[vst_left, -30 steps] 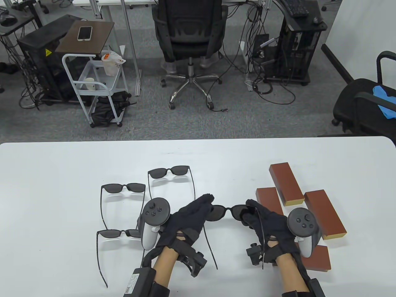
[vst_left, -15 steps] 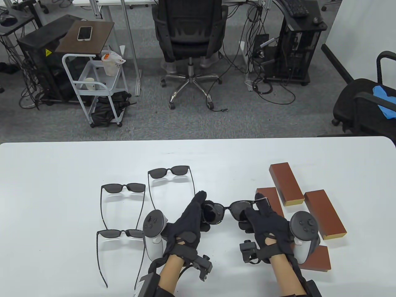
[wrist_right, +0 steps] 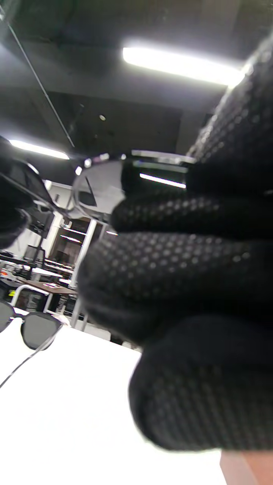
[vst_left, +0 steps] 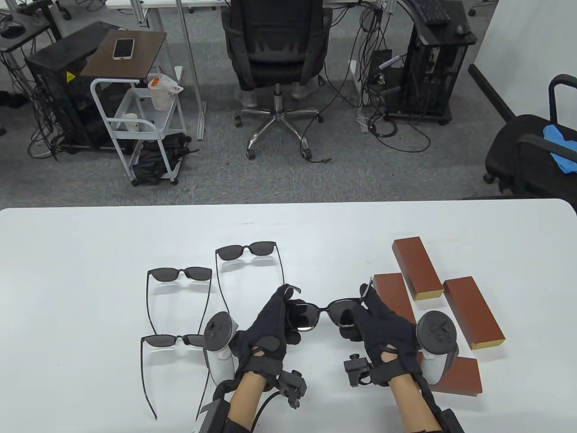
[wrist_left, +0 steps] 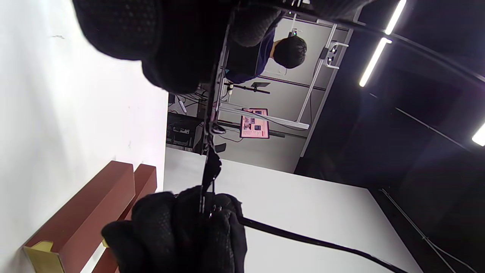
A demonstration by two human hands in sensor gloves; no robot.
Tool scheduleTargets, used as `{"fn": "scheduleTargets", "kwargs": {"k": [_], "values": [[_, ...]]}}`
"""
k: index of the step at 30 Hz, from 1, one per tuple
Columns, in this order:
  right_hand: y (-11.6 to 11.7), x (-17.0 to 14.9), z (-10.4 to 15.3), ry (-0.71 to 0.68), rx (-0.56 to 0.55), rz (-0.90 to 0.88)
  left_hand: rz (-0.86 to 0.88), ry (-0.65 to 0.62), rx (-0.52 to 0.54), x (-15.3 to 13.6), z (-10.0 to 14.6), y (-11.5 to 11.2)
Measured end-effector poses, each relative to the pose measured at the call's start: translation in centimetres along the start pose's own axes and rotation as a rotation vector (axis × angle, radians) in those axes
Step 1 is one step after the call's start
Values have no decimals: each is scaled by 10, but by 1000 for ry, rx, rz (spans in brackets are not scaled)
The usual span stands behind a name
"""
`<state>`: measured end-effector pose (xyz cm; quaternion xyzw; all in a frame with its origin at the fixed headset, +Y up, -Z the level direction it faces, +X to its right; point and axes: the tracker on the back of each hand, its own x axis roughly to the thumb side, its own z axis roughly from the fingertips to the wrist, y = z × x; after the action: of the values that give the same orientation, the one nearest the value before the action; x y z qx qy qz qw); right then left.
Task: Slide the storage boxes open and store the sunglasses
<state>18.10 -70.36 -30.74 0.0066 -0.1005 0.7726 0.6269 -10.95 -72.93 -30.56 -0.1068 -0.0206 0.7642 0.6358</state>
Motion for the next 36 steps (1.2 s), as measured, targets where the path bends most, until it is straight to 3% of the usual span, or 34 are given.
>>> {"fn": "scheduleTargets", "kwargs": {"k": [7, 11, 36], "values": [[8, -2, 0, -96, 120, 11, -34, 10, 54, -2, 1, 10], [11, -7, 0, -97, 152, -109, -71, 11, 93, -2, 2, 12], [4, -13, 0, -17, 75, -193, -193, -18, 200, -1, 0, 15]]}}
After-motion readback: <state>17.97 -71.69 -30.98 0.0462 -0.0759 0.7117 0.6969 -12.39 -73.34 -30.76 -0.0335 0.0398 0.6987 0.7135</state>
